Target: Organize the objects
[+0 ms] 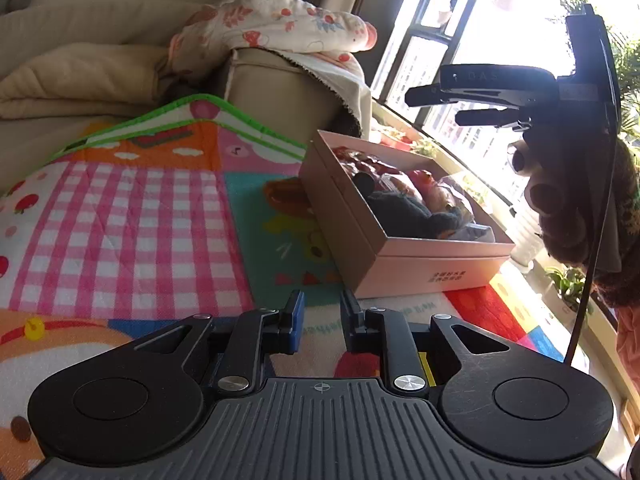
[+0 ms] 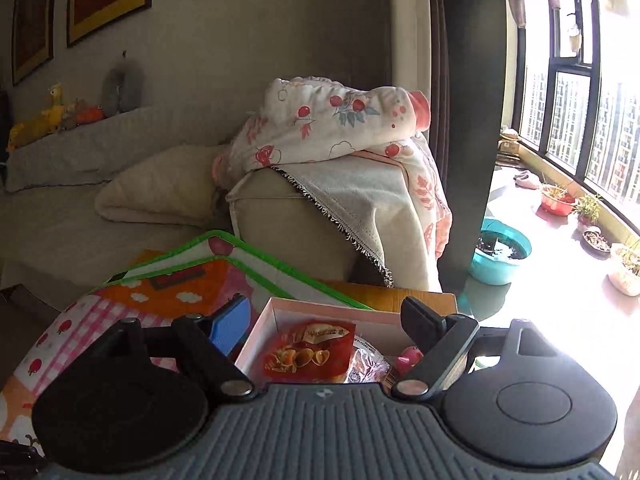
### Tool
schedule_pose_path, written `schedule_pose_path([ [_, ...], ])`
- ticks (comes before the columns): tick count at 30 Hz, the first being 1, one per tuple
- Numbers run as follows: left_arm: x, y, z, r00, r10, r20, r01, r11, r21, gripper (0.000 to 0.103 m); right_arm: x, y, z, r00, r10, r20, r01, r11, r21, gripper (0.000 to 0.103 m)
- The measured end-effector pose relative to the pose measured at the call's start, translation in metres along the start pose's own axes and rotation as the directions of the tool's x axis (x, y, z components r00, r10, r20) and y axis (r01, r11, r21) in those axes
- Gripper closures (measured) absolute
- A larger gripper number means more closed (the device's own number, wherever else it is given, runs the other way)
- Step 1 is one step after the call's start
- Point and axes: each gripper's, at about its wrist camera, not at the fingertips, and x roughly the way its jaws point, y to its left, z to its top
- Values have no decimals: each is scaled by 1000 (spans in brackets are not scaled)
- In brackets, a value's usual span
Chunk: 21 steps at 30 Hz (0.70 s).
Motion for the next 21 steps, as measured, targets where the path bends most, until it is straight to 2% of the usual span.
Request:
schedule_pose_path([
  [2, 3, -3, 8, 1000, -15, 8, 15, 1000, -11, 81, -16, -8, -13, 999, -36, 14, 37, 999, -31, 21],
  [6, 17, -19, 26, 998, -48, 34, 49, 998, -25, 81, -50, -28, -50, 994, -104, -20, 101, 990, -95, 40],
  [8, 26, -27, 34, 997, -55, 47, 56, 998, -33, 81, -65, -38, -69, 991, -124, -45, 119, 987, -103, 41],
  [12, 57, -40, 44, 1000, -15, 7, 15, 1000, -17, 81, -79, -52, -106, 984, -155, -88, 145, 983, -110, 41],
  [15, 79, -45, 43, 997, 59, -47, -58, 998, 16, 81, -71, -57, -126, 979, -160, -129, 150, 985, -87, 41],
  [16, 82, -44, 42, 995, 88, -45, -87, 996, 25, 69, -66, -57, -131, 977, -161, -138, 151, 985, -77, 41],
  [17, 83, -43, 42, 993, 107, -40, -106, 994, 25, 64, -60, -57, -134, 976, -162, -144, 153, 986, -69, 41],
  [18, 83, -39, 42, 992, 122, -37, -121, 992, 18, 54, -53, -55, -135, 975, -167, -145, 159, 985, -65, 41],
  [20, 82, -30, 41, 991, 134, -28, -134, 991, -14, 45, -40, -50, -137, 977, -146, -159, 139, 989, -52, 41],
  [21, 81, -24, 42, 988, 154, -17, -155, 988, -31, 36, -34, -46, -136, 977, -140, -158, 134, 990, -45, 41],
])
